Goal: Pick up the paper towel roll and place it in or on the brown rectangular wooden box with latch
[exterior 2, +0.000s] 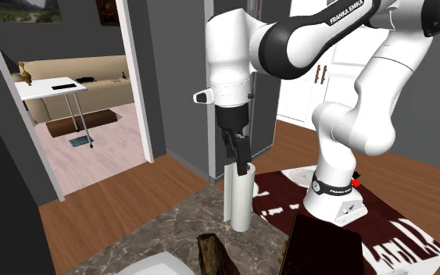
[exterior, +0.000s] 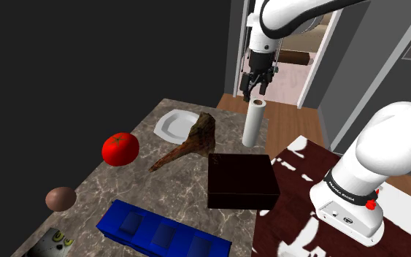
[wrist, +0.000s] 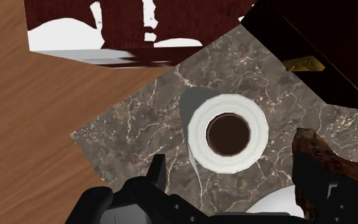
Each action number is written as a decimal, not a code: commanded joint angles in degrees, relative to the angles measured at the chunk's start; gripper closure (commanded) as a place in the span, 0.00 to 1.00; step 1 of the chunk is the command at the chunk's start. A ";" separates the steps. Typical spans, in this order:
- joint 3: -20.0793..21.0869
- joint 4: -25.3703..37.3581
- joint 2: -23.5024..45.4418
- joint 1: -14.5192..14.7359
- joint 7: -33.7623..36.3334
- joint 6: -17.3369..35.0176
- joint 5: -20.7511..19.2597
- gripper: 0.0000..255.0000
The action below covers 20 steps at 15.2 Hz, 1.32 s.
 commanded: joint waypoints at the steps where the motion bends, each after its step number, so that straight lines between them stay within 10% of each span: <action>1: 0.11 -1.07 0.61 0.07 -0.07 1.76 0.14 0.00; 13: 0.34 -3.21 1.47 0.22 -0.15 4.77 0.41 0.00; 14: 0.34 -3.21 1.47 0.22 -0.15 4.77 0.41 1.00; 20: 0.35 -3.20 1.50 0.23 -0.14 4.80 0.41 1.00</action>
